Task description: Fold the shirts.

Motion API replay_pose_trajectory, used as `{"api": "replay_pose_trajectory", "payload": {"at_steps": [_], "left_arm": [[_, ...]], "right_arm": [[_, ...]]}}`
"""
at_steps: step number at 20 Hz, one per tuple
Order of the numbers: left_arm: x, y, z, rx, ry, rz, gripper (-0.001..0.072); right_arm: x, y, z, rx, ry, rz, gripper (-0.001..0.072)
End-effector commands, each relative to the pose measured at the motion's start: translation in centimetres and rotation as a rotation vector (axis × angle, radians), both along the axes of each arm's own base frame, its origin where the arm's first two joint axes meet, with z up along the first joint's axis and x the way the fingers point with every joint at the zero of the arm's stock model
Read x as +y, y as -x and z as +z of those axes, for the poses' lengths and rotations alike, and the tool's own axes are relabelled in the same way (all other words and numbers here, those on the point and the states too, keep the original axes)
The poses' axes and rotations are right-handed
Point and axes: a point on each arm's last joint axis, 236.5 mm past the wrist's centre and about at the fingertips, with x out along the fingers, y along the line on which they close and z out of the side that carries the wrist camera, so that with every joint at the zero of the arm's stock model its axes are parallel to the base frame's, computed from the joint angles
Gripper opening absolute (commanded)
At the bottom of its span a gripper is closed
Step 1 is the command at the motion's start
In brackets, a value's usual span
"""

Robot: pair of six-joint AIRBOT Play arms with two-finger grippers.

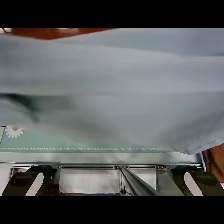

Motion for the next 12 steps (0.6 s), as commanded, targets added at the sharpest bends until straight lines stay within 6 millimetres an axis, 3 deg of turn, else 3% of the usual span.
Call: {"api": "replay_pose_trajectory", "payload": {"at_steps": [1, 4, 6, 9, 12], "left_arm": [[2.2, 1.5, -2.3, 0.081, 0.024, 0.032, 0.0018], [2.2, -1.1, -4.1, 0.152, 0.043, 0.055, 0.0018], [1.6, -4.7, -7.2, 0.272, 0.042, 0.062, 0.0018], [0.2, -11.7, -13.4, 0.485, 0.024, 0.064, 0.0018], [-1.5, -19.8, -19.7, 0.623, 0.021, 0.06, 0.0018]], "right_arm": [[-0.4, 1.7, -2.9, 0.121, -0.005, -0.024, 0.0035], [-0.5, 0.8, -6.1, 0.242, -0.005, -0.019, 0.0035], [-0.6, -1.5, -9.0, 0.332, -0.019, -0.017, 0.0035], [-0.5, -7.0, -14.6, 0.455, -0.038, 0.015, 0.0035], [-0.9, -14.3, -20.7, 0.565, -0.049, 0.032, 0.0035]]}}
